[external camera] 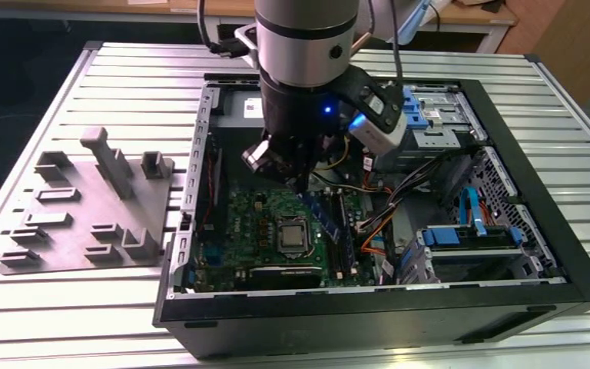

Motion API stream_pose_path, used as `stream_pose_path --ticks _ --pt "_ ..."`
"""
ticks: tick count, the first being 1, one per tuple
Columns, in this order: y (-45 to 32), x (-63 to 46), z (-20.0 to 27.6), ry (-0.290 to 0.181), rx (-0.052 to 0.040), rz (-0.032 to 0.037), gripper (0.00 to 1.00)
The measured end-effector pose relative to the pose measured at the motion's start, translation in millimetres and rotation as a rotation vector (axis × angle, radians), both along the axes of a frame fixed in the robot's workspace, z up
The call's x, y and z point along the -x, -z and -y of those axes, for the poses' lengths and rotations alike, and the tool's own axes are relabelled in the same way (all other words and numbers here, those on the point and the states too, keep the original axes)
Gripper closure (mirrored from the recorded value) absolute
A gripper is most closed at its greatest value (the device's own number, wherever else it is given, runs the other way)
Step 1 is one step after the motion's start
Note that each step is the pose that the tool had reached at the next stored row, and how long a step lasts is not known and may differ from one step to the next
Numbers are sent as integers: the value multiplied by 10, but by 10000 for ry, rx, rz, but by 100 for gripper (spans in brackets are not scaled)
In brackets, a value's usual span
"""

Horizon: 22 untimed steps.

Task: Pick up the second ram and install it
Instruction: 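Insert the second ram into the second slot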

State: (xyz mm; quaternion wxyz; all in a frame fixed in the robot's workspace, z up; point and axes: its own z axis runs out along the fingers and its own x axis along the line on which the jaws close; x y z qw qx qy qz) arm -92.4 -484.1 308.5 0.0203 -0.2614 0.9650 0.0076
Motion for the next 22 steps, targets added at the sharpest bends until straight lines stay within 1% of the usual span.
stream_pose_path --ticks 22 --pt "86 0 0 3993 1 0 87"
